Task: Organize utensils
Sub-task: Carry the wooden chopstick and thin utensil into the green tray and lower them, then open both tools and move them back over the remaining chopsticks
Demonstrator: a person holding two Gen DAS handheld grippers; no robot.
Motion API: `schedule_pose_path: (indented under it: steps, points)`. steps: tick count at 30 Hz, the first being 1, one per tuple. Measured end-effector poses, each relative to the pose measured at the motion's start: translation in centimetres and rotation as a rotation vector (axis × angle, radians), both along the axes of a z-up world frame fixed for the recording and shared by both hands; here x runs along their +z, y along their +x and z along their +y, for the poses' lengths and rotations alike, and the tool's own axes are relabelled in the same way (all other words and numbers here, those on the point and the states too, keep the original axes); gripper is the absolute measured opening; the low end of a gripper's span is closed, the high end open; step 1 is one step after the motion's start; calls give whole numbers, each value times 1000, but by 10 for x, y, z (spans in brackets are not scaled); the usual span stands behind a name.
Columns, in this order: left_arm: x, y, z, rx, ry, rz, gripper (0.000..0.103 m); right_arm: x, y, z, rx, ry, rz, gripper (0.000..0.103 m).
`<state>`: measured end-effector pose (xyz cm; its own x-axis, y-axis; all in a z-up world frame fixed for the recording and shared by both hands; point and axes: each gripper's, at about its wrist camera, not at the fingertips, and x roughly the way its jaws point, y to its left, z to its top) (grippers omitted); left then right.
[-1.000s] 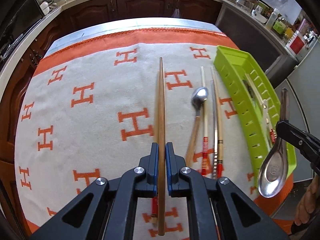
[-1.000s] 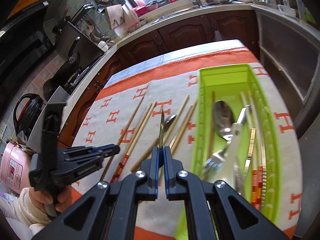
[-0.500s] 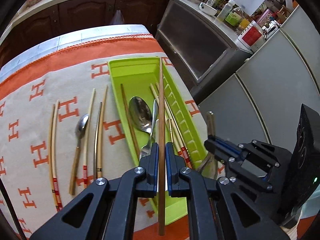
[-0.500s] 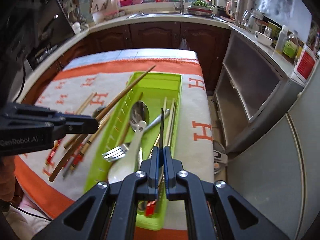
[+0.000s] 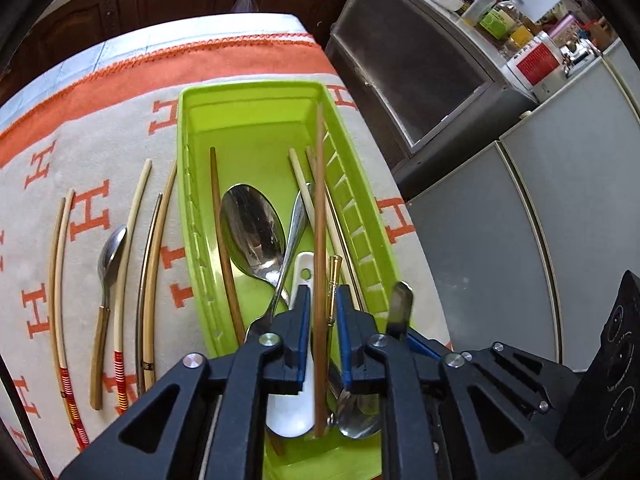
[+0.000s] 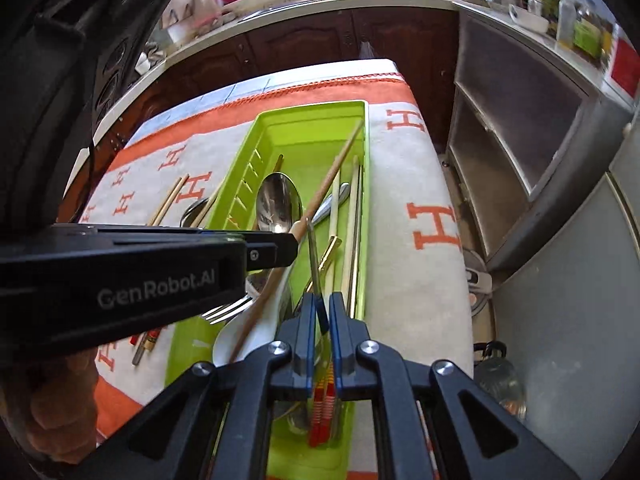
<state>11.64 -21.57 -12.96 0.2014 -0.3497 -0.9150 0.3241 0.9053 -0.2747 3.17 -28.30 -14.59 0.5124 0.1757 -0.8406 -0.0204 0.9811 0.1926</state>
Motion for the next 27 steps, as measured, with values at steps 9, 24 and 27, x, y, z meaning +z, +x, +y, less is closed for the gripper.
schedule_pose_path:
  steps: [9, 24, 27]
  points:
    - [51, -30, 42, -13, 46, -171, 56, 10, -26, 9, -31, 24, -34, 15]
    - [84, -63, 176, 164, 92, -296, 72, 48, -51, 32, -70, 45, -137, 16]
    - [82, -63, 200, 221, 104, -261, 72, 59, -49, 37, -78, 43, -165, 16]
